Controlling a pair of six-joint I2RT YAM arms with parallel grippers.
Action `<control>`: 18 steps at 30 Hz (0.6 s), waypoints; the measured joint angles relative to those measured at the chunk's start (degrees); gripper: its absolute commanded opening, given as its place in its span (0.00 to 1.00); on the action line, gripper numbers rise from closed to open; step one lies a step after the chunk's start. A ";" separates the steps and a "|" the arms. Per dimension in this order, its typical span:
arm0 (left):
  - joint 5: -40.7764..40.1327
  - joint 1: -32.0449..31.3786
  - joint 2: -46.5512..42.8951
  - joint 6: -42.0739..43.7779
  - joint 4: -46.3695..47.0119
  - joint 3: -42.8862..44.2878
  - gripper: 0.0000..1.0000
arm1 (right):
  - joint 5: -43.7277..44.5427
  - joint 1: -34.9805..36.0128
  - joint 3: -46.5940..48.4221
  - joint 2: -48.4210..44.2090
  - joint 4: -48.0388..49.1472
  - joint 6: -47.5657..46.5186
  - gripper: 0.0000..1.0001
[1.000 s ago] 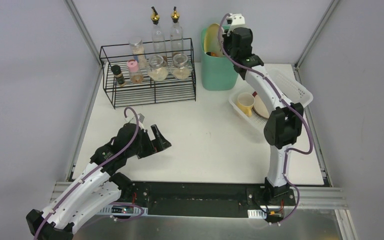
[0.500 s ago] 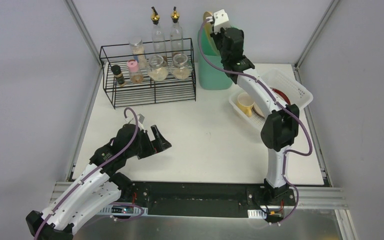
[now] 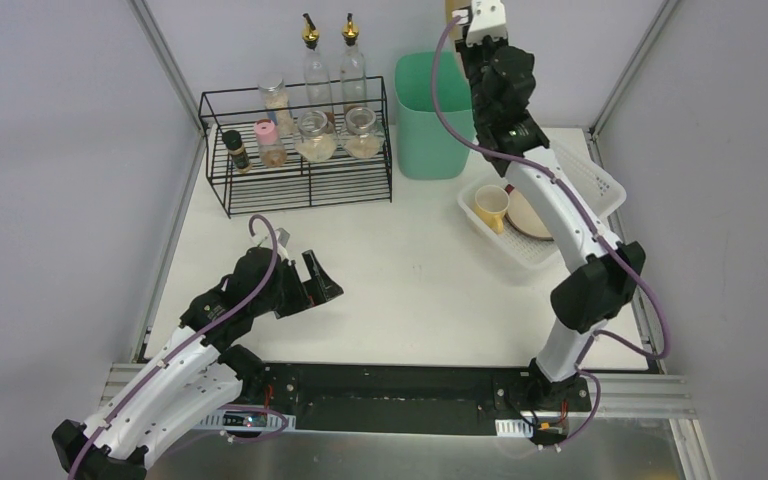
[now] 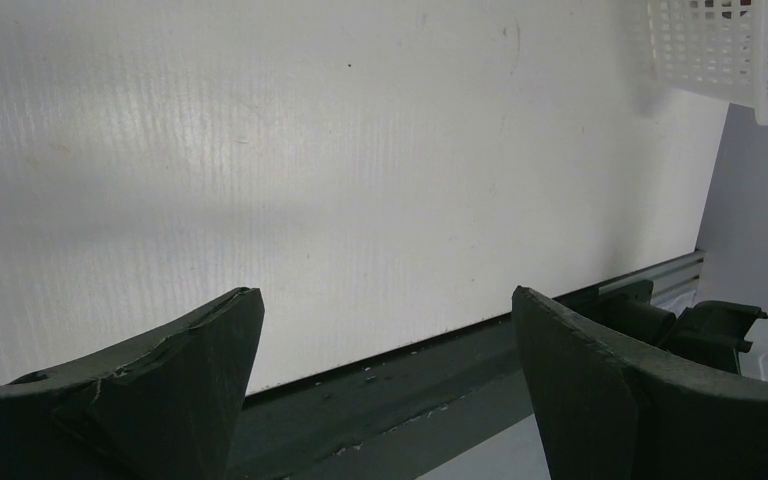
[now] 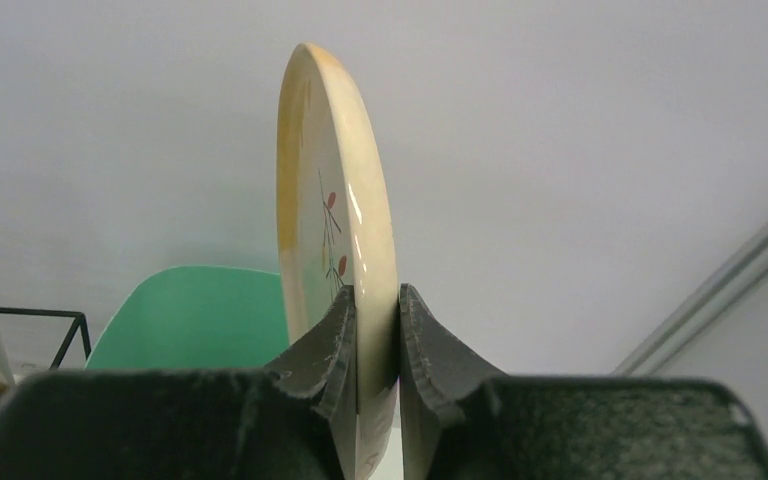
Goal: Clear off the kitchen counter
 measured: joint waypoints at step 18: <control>3.26 0.00 1.27 1.51 0.02 0.09 0.99 | 7.98 -16.39 -13.86 -26.08 -22.14 24.39 0.00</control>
